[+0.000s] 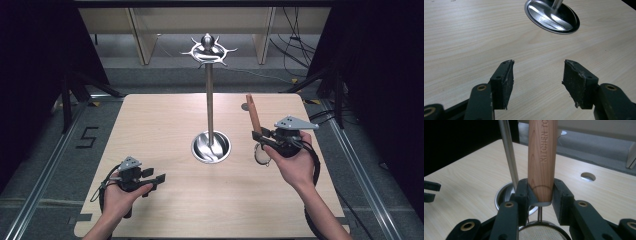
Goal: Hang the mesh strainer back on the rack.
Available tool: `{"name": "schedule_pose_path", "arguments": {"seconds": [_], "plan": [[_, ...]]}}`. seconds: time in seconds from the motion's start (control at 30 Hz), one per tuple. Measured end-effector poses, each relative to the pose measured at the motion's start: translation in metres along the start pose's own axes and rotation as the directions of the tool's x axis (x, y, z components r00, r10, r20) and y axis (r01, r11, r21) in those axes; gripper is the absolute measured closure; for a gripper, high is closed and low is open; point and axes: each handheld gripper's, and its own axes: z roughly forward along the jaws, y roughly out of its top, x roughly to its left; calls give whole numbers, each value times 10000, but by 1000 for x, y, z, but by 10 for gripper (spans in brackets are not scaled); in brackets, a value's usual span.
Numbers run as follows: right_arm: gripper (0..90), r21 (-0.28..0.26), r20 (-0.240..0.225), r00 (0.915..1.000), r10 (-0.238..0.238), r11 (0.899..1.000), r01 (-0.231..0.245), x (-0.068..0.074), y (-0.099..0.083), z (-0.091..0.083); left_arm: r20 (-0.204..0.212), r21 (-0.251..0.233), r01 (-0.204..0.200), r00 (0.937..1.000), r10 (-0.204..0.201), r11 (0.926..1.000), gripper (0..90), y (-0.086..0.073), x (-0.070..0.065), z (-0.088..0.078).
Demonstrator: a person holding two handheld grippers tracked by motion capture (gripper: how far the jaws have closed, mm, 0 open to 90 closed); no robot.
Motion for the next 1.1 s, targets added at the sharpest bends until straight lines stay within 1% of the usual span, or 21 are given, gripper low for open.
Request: {"name": "schedule_pose_path", "arguments": {"seconds": [0.03, 0.07, 0.1, 0.13, 0.27, 0.3, 0.37, 0.4, 0.43, 0.47, 0.5, 0.53, 0.57, 0.6, 0.67, 0.73, 0.77, 0.83, 0.93, 0.97, 1.1], "plan": [[695, 62, -2, 10000, 97, 9999, -97, 2, 2, -1, 10, -16, -10, 10000, 10, 10000, 409, 0, 0, 0], [695, -88, -78, 9999, -106, 9999, 105, 1, 3, 0, 14, -33, 8, 10000, -8, 10000, 409, 0, 0, 0], [695, 143, -105, 9998, 163, 9998, -162, 4, 4, -2, 19, -64, -15, 10000, 15, 10000, 409, 0, 0, 1], [695, 19, -58, 10000, 66, 10000, -66, 3, 4, -2, 38, -119, 89, 10000, -88, 9999, 408, 0, -1, 1], [695, -102, -55, 10000, -83, 9999, 82, 3, 8, -1, 23, -94, 57, 10000, -57, 9999, 409, 0, -1, 2], [695, -47, -57, 10000, 81, 10000, -81, 5, 9, -2, 27, -133, 24, 10000, -24, 9999, 408, 0, -1, 1], [695, -178, -85, 9997, -210, 9996, 208, 5, 11, -2, -9, -173, 50, 10000, -50, 9998, 408, 0, -2, 0], [695, -286, -29, 10000, -55, 9996, 54, 7, 12, -2, -18, -81, 0, 10000, 0, 10000, 408, 0, -1, -1], [695, -311, 4, 9998, -206, 9993, 206, 7, 13, -3, 15, -139, 103, 9999, -103, 9999, 408, 0, -1, 0], [695, -181, -79, 9999, -85, 9998, 83, 8, 15, -4, 0, -116, 88, 10000, -88, 9999, 408, 0, -1, 1], [695, -329, -139, 9996, -242, 9992, 237, 7, 16, -3, 6, -126, 76, 10000, -75, 9999, 408, 0, -1, 1], [695, -411, -40, 9999, -135, 9991, 133, 9, 16, -3, -2, -21, -63, 10000, 63, 10000, 408, 0, 0, 0], [695, -305, -41, 9999, -110, 9995, 109, 9, 17, -4, 5, -95, 24, 10000, -24, 10000, 408, 0, -1, 1], [695, -536, 30, 9995, -329, 9980, 331, 8, 17, -3, 13, -100, 26, 10000, -26, 9999, 408, 0, -1, 1], [695, -443, -47, 9989, -470, 9979, 468, 7, 19, -4, 0, -92, 21, 10000, -21, 10000, 408, 0, -1, 1], [695, -433, -88, 9997, -229, 9988, 225, 9, 19, -3, -20, -20, -35, 10000, 35, 10000, 408, 0, 0, 1], [695, -629, -136, 9992, -381, 9973, 372, 8, 19, -1, 6, -127, 99, 10000, -99, 9999, 408, 0, -1, 1], [695, -429, -166, 9997, -184, 9989, 177, 10, 21, -2, -74, -93, 132, 9999, -132, 9999, 408, 0, -1, 1], [695, -741, -5, 9988, -484, 9961, 482, 10, 23, -2, -18, -18, -63, 10000, 63, 10000, 408, 0, 0, 1], [695, -783, -71, 9994, -324, 9964, 317, 12, 24, -2, -7, -107, 19, 10000, -19, 9999, 408, 0, -1, 1], [695, -882, -160, 9995, -263, 9958, 248, 15, 27, -4, -64, 13, -20, 10000, 20, 10000, 408, 0, 0, 1]]}}
